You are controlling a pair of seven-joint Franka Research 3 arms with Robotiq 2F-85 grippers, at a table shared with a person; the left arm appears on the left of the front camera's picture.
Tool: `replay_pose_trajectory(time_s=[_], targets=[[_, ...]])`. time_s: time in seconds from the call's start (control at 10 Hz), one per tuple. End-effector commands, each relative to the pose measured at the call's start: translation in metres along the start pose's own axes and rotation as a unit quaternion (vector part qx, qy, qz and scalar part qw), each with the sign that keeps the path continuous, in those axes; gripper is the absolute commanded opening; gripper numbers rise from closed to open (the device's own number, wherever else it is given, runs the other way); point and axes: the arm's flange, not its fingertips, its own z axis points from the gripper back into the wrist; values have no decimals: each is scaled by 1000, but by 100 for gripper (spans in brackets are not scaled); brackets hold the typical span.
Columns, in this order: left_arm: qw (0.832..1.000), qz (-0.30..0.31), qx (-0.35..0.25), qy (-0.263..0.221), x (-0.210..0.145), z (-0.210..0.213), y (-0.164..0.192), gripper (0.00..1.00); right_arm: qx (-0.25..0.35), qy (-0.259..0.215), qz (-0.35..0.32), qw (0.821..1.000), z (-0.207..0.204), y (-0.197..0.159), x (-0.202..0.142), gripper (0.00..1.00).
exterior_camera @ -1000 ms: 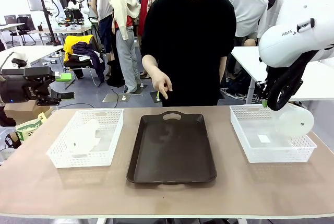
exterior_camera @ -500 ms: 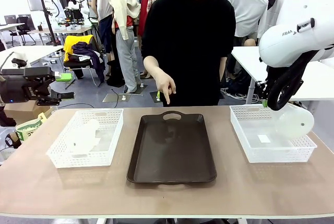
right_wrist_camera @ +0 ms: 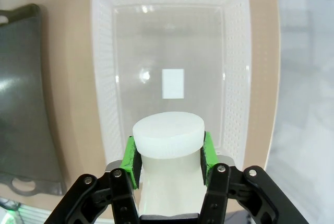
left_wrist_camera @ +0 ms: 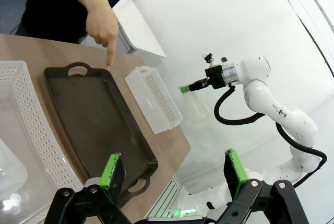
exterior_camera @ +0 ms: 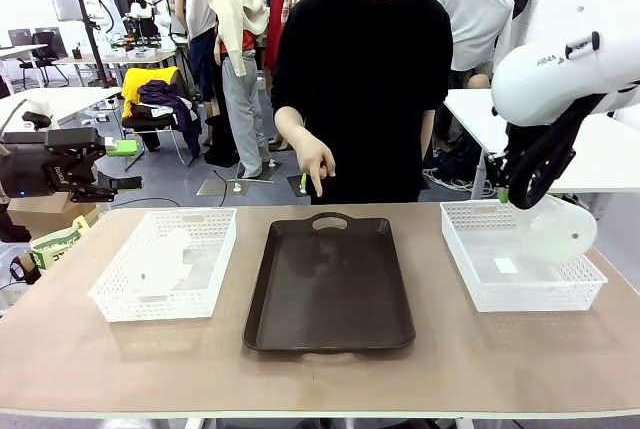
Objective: Prepare the laboratory tools.
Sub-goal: While moving the picked Big flask to the Handle tray indicated by the person, stop as directed by the person.
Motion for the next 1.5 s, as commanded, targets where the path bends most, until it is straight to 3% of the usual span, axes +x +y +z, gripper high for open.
replay_pose_trajectory(time_s=[0.0,0.4,0.7,1.0,1.4], targets=[[1000,6,2,-4,0,-2,0,100,0,-1,21,1000,28,42,15,0],[1000,6,2,-4,0,-2,0,100,27,-4,102,994,43,189,44,0],[1000,6,2,-4,0,-2,0,100,40,41,151,987,19,270,43,0],[1000,6,2,-4,0,-2,0,100,54,59,169,982,-6,306,36,0],[1000,6,2,-4,0,-2,0,100,67,62,142,986,-22,303,35,0]])
